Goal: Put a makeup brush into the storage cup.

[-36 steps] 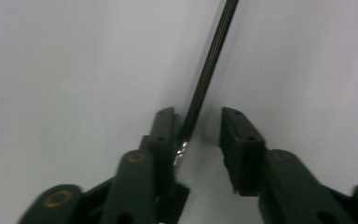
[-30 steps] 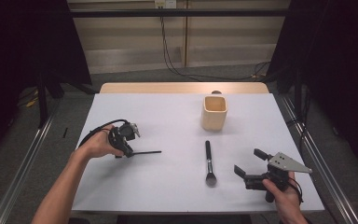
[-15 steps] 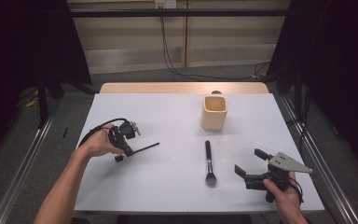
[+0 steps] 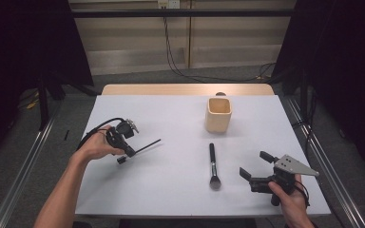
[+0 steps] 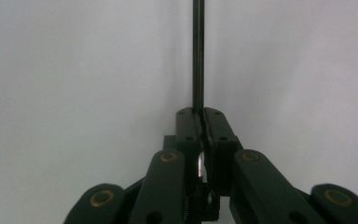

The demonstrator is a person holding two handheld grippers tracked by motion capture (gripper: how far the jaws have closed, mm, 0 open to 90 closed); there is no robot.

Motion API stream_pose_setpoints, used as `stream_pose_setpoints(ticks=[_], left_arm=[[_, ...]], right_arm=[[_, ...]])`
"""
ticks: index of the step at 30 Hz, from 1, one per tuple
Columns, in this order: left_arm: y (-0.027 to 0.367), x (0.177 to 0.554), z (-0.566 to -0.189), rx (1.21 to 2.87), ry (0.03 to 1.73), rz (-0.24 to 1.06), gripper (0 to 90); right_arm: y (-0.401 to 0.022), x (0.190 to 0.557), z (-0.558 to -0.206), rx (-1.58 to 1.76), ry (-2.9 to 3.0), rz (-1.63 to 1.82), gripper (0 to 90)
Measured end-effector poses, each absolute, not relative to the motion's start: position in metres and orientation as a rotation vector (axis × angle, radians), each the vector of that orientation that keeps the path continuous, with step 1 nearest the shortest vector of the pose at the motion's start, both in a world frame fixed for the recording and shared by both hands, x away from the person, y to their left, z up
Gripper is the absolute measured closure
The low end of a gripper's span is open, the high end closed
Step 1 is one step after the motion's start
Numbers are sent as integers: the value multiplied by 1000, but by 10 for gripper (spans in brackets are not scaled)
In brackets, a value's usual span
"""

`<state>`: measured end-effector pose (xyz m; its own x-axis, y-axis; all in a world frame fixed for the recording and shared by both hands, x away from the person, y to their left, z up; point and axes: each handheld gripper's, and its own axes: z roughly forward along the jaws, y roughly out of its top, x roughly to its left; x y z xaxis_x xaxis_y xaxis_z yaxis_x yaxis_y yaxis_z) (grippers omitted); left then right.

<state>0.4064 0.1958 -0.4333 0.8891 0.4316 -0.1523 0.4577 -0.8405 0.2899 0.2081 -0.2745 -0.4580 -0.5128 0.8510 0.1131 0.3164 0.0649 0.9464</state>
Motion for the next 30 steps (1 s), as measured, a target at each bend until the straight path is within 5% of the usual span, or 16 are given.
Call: stream_pose_setpoints(ticks=[10, 30], left_arm=[[221, 405, -422, 2560, 753, -112, 858], [245, 383, -411, 2158, 872, 137, 858]], right_arm=[[-275, 208, -458, 1168, 1859, 1460, 1], [-275, 208, -458, 1173, 1855, 1455, 1]])
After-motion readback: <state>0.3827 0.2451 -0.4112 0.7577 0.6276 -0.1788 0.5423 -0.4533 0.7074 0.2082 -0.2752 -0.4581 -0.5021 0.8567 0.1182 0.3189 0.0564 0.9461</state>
